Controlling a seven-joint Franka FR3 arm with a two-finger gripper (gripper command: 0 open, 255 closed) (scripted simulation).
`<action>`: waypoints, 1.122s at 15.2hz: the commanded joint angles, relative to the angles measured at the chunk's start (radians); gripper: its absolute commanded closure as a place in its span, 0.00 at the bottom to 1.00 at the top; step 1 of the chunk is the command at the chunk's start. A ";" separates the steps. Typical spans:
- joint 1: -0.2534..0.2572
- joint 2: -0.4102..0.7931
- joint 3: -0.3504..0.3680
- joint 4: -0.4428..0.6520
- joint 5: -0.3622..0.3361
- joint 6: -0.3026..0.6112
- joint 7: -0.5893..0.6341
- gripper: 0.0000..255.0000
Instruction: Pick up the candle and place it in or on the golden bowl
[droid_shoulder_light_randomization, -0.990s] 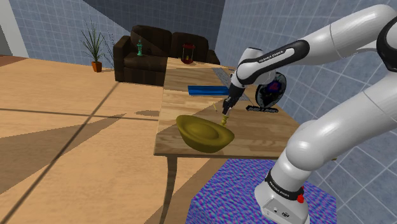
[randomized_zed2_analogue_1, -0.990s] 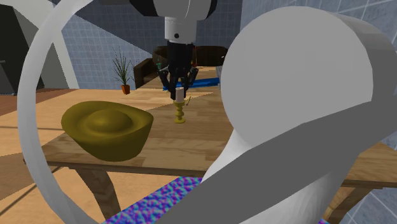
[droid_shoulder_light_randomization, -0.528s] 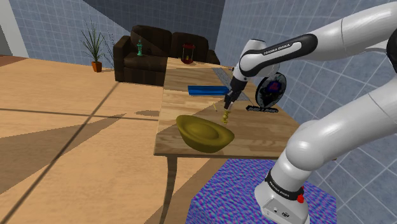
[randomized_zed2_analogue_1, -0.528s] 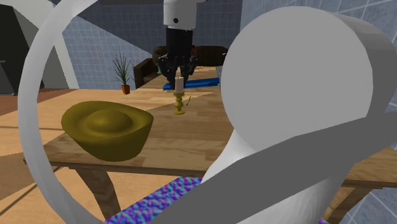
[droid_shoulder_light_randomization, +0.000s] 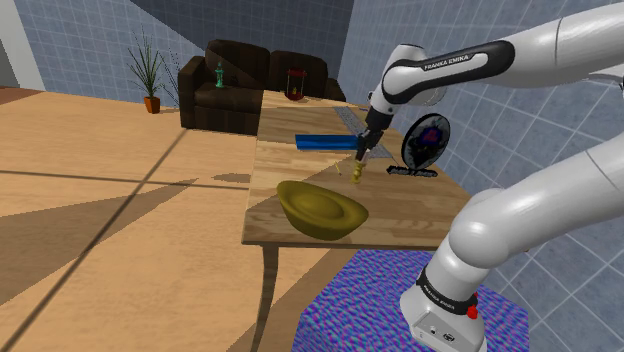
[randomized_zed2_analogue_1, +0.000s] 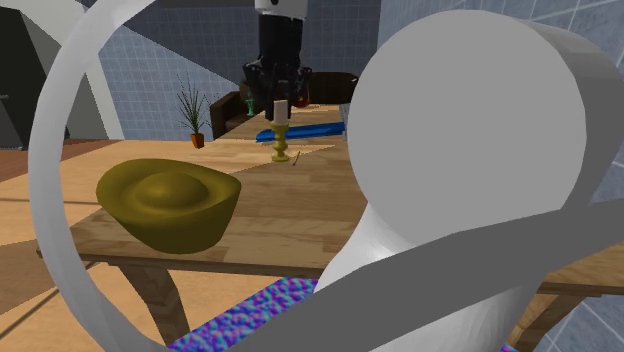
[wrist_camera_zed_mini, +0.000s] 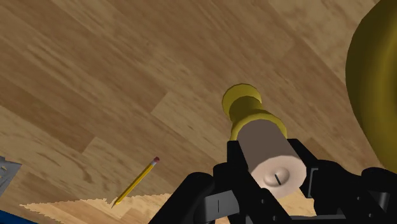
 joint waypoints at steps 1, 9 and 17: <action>0.000 -0.008 0.004 0.021 0.001 -0.029 0.002 1.00; 0.002 -0.035 0.018 0.109 0.005 -0.144 0.009 1.00; 0.005 -0.046 0.029 0.205 0.011 -0.250 0.013 1.00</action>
